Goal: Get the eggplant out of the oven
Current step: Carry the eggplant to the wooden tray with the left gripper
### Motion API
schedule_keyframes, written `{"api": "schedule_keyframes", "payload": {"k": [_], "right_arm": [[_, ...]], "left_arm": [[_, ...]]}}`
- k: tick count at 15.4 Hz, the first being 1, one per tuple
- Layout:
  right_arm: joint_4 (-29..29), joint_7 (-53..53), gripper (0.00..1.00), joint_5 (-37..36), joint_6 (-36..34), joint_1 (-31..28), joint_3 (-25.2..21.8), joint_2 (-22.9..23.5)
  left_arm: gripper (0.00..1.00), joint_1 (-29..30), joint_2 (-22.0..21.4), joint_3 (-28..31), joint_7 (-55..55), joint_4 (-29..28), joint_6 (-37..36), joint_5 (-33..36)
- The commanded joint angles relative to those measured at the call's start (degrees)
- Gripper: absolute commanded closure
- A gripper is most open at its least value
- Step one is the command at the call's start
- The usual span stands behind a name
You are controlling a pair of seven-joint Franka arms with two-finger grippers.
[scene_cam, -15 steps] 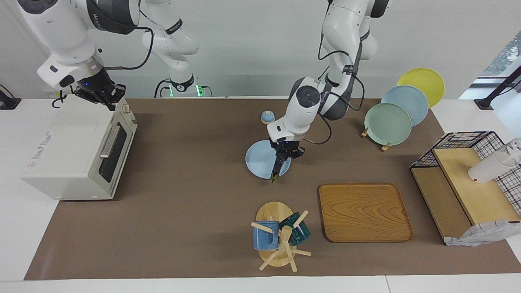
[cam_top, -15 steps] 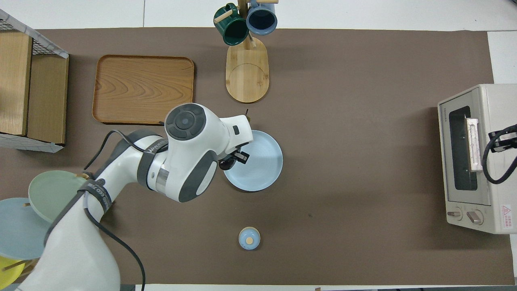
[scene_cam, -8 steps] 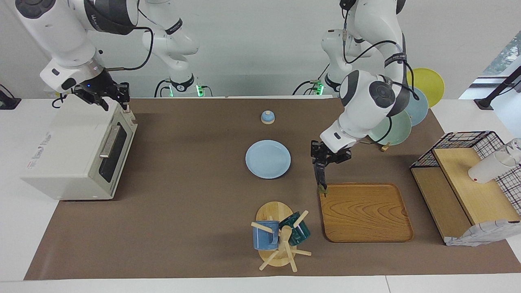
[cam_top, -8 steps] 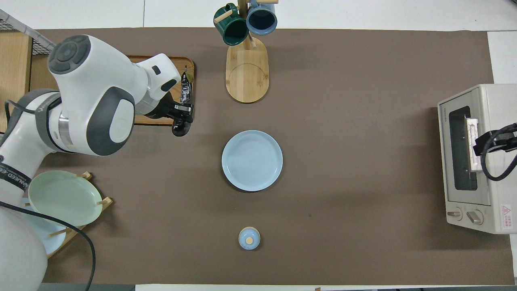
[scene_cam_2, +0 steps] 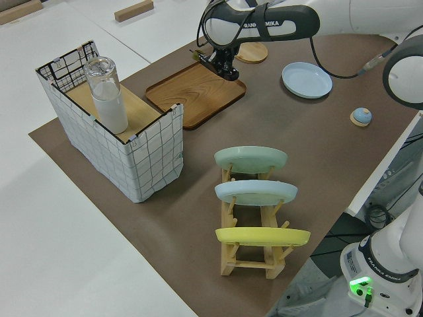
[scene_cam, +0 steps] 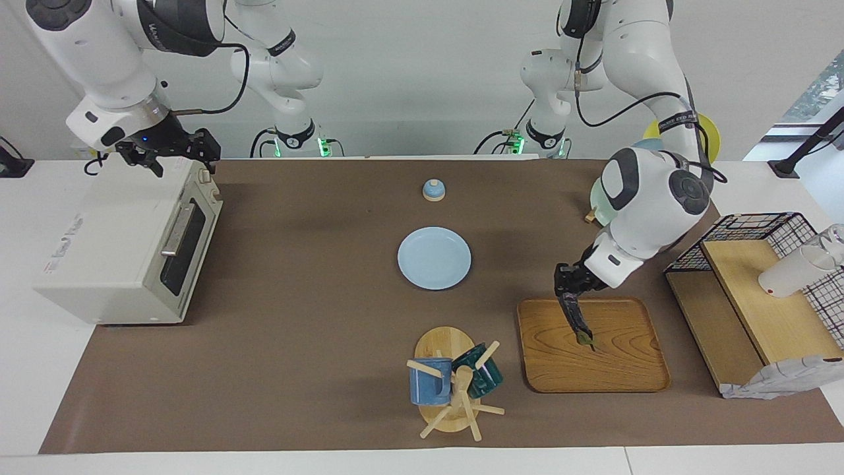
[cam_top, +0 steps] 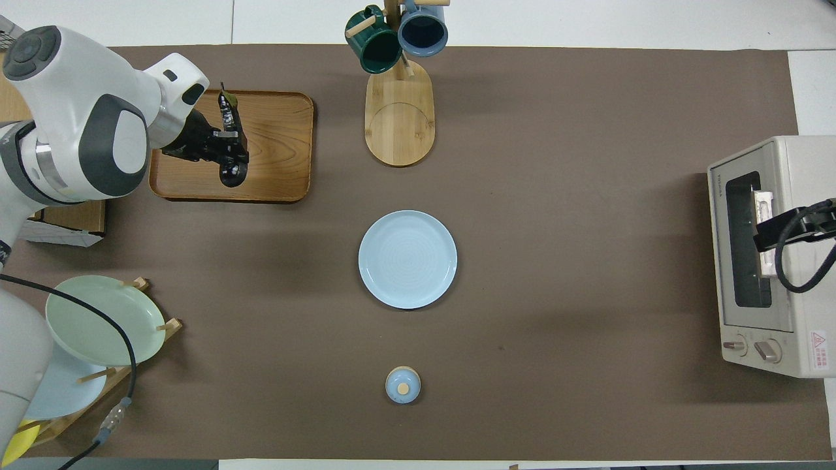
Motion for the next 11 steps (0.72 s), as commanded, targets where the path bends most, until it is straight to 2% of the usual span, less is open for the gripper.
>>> {"api": "schedule_keyframes", "payload": {"k": [1, 4, 8, 9, 10, 11], "right_arm": [[1.38, 3.02, 0.0, 0.55, -0.82, 5.07, -5.18, 1.03], [1.47, 3.2, 0.0, 0.9, -0.47, 5.54, -6.17, 1.47], [1.47, 3.2, 0.0, 0.9, -0.29, 4.4, -5.56, 1.56], [1.47, 3.29, 0.0, 1.25, -0.38, 3.96, -5.12, 1.74], [1.47, 3.38, 0.0, 1.43, -0.29, 4.3, -5.46, 1.74], [1.99, 3.38, 0.0, 1.43, -0.21, 4.56, -5.81, 1.91]], "left_arm": [[1.0, -0.4, 5.88, 1.66, -1.32, 5.76, 0.88, 2.01], [1.0, -0.22, 5.72, 2.45, -2.56, 3.05, 6.06, 4.48], [1.0, -0.14, 5.37, 2.36, -2.56, 2.25, 5.99, 4.66], [0.93, -0.14, 5.37, 2.36, -2.47, 2.25, 5.9, 4.66], [0.01, -0.4, 5.28, 2.36, -2.64, 2.25, 5.46, 4.66], [0.0, -0.31, 5.11, 2.36, -2.64, 2.42, 5.11, 4.66]]}}
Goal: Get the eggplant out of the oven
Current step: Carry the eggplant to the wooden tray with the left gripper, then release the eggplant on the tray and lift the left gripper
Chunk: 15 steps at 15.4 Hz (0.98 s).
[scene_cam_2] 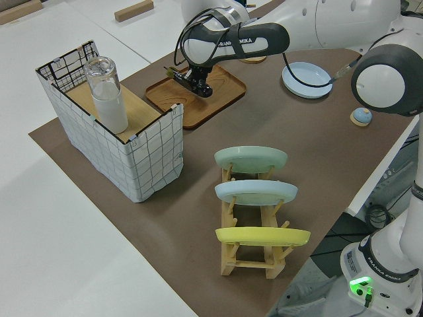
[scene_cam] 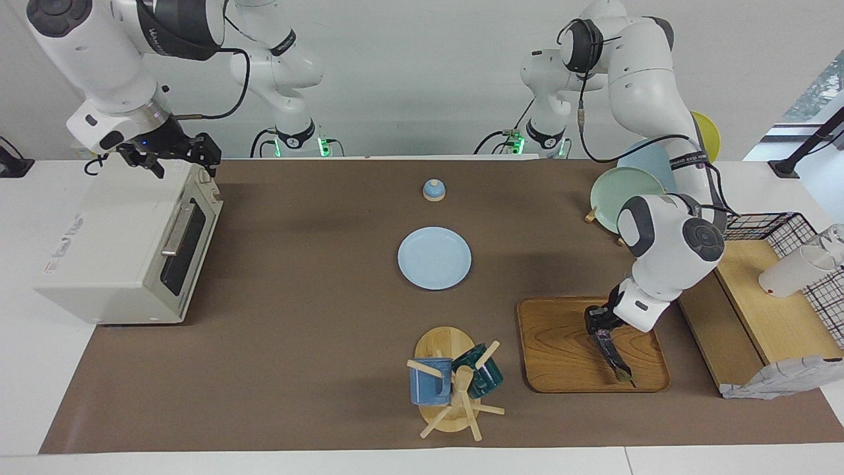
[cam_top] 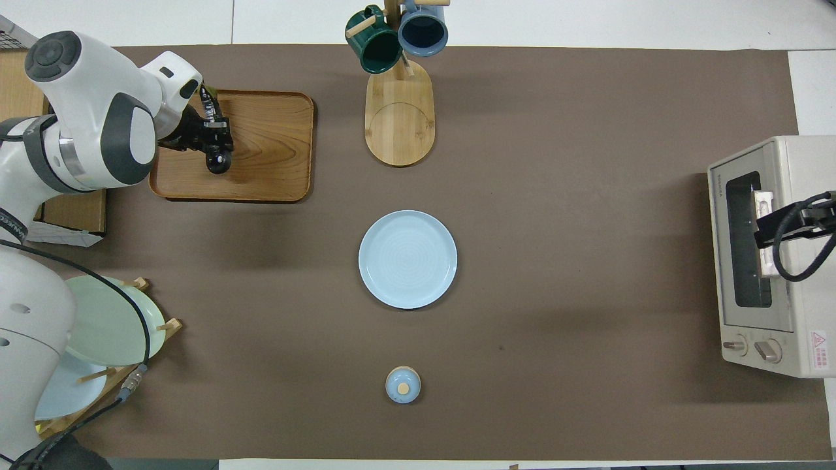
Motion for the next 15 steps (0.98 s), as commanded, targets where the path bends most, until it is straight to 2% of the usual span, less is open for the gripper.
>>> {"api": "schedule_keyframes", "payload": {"k": [1, 3, 8, 11, 15], "right_arm": [[1.99, 0.89, 0.0, 1.51, -0.31, -0.57, -0.03, 1.1], [2.08, 0.8, 0.0, 1.6, -0.05, -0.66, -0.12, 1.18], [2.34, 1.24, 0.0, 2.13, 1.18, -0.57, -0.56, 2.24], [5.32, 1.41, 0.0, 2.04, 0.57, -0.13, -0.91, 4.96], [5.42, 1.5, 0.0, 4.4, 0.83, -0.04, -2.75, 3.74]], "left_arm": [[0.0, -0.11, -1.19, 0.24, -1.2, -0.28, -0.55, 1.29], [0.0, 0.59, -3.99, 0.24, -1.64, -0.63, -1.6, 1.12], [0.0, 2.18, -13.92, 1.29, -2.52, -0.37, -10.46, 1.29], [0.0, 2.27, -19.37, 2.26, -2.26, -0.54, -18.46, 2.08], [0.0, 2.27, -26.31, 2.26, -1.9, -2.12, -27.17, 5.25]]}}
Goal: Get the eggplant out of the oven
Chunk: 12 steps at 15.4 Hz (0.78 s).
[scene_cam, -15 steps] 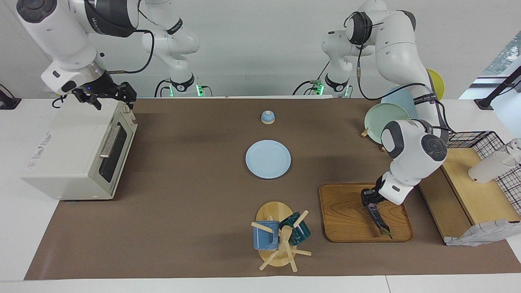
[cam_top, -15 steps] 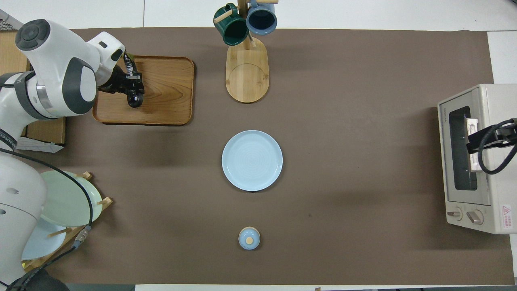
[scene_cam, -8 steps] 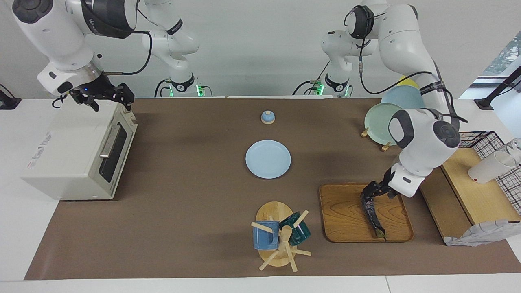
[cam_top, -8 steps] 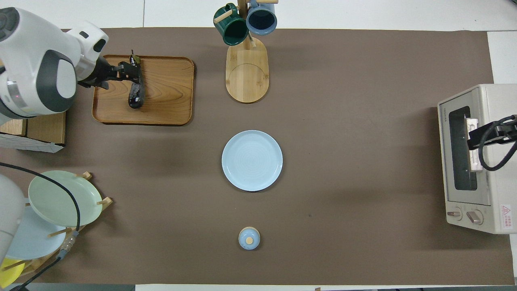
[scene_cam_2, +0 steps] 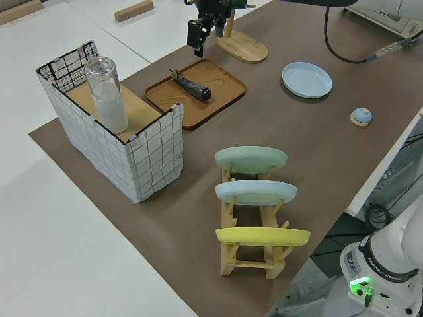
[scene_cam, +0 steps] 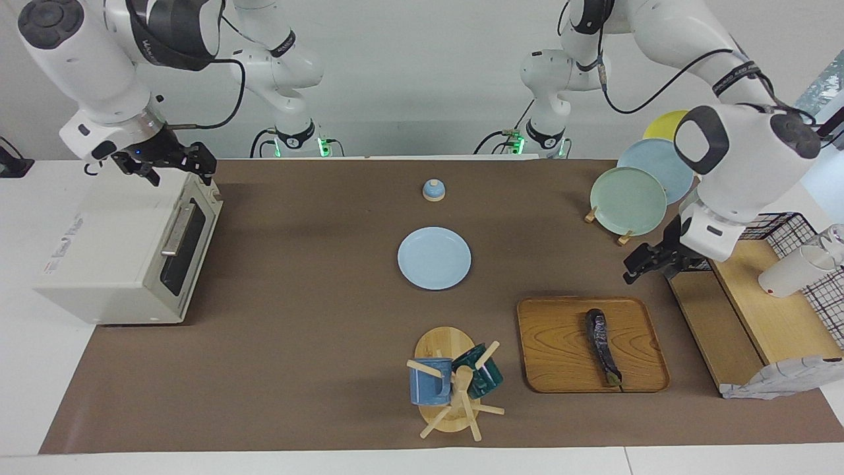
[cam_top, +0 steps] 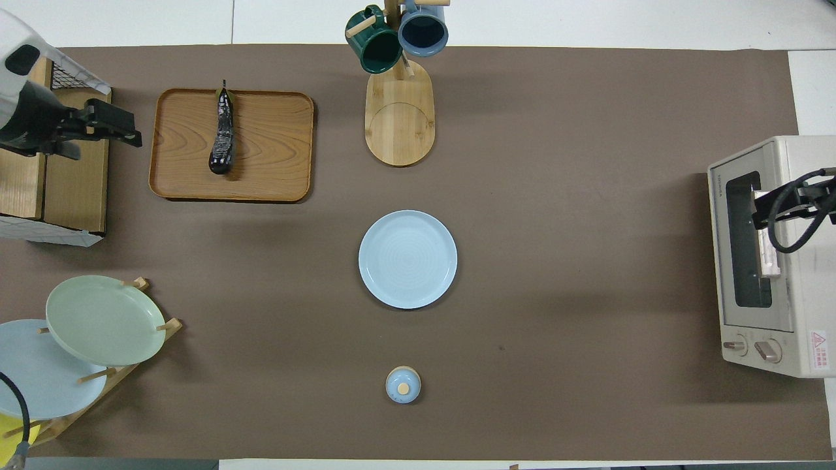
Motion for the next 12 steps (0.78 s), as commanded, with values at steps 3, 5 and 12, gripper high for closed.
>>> {"api": "schedule_keyframes", "payload": {"k": [3, 5, 12], "right_arm": [[1.36, 1.02, 0.0, 3.88, 0.03, 0.0, -2.5, -0.41], [1.53, 1.63, 0.0, 3.79, 0.12, -0.09, -2.06, -0.32], [1.8, 1.99, 0.0, 2.56, 1.26, -1.05, 1.81, -0.41]], "left_arm": [[0.0, -0.43, -9.5, -0.25, -0.03, -7.06, -6.32, 4.94], [0.0, -0.96, -13.37, -0.42, -0.2, -12.76, -5.02, 5.83], [0.0, 7.3, -15.5, -12.38, -0.91, -17.37, 2.56, 5.75]]}}
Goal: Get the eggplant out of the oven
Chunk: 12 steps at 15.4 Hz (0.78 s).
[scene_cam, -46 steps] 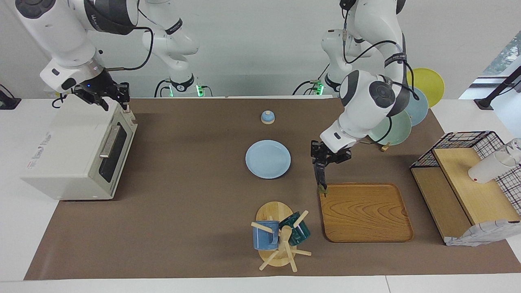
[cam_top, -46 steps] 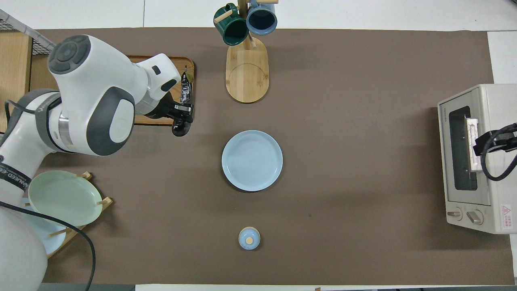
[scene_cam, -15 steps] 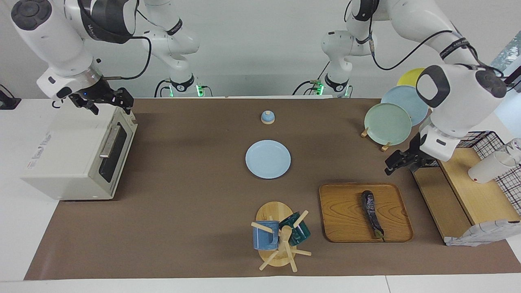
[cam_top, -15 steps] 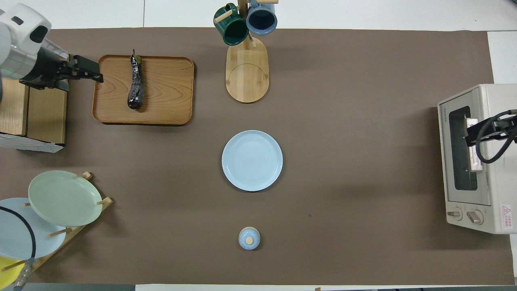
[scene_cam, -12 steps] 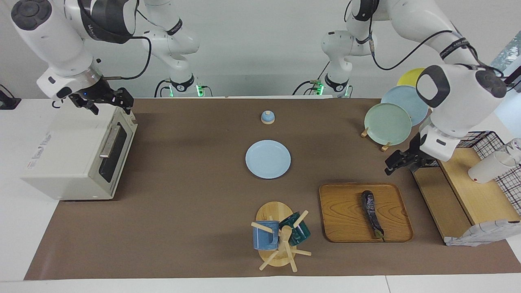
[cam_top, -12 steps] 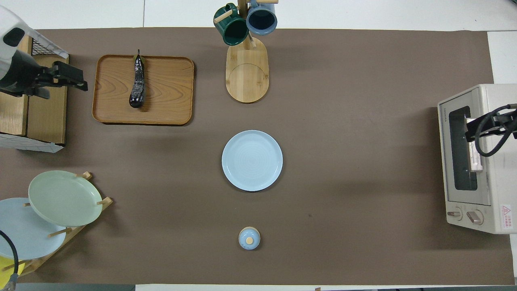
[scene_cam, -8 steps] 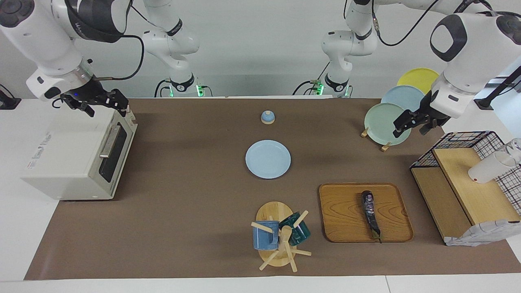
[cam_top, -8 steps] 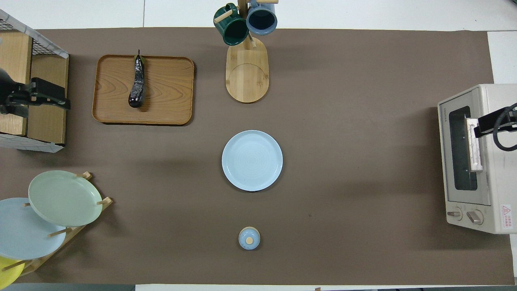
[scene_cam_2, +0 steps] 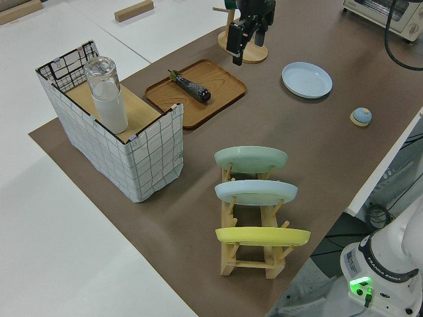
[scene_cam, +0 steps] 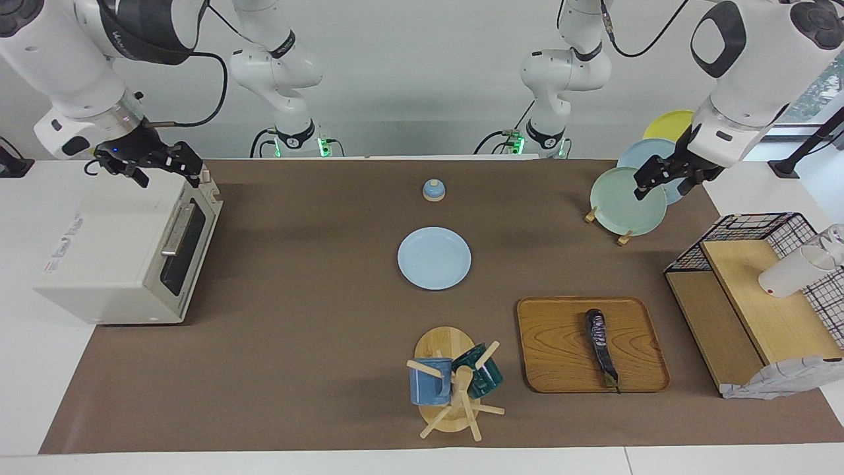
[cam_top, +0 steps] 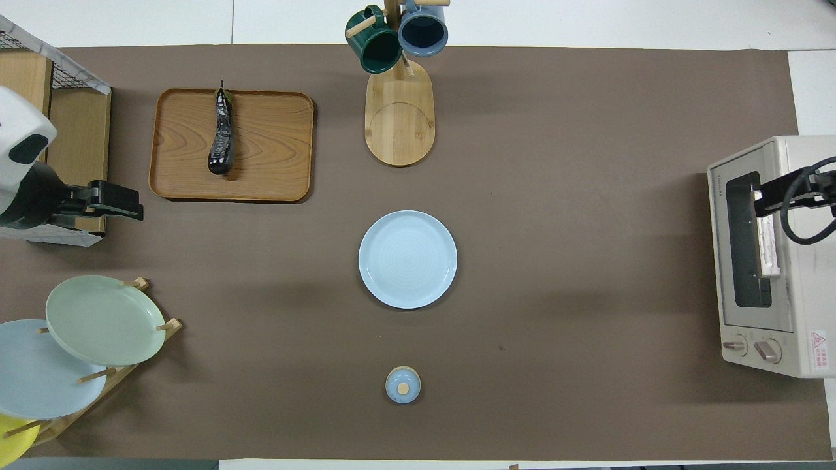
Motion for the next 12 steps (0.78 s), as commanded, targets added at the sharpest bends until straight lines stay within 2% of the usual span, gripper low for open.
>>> {"api": "schedule_keyframes", "payload": {"k": [1, 3, 4, 6, 12], "right_arm": [[0.49, -0.78, 0.0, -0.05, 0.36, -0.81, 1.58, -0.24], [0.75, -2.0, 0.0, -0.14, 0.54, -0.54, 1.31, -0.86], [0.75, -2.27, 0.0, -0.14, 0.63, -0.54, 1.31, -0.86], [0.75, -2.27, 0.0, -0.14, 0.54, -0.55, 1.23, -0.86], [0.75, -2.36, 0.0, -0.14, 0.71, -0.63, 1.23, -0.86]], "left_arm": [[0.0, 2.56, 0.13, -2.95, -0.61, 1.96, -2.74, 1.55], [0.0, 2.2, 2.07, -2.95, -0.52, 7.5, -10.05, 1.64], [0.0, 1.94, 2.42, -2.43, -0.61, 8.13, -11.21, 1.64], [0.0, -0.6, 1.64, 0.81, -0.26, 5.95, -10.26, 1.82], [0.0, 0.0, 1.55, 0.75, -0.17, 5.94, -10.16, 1.73]]}}
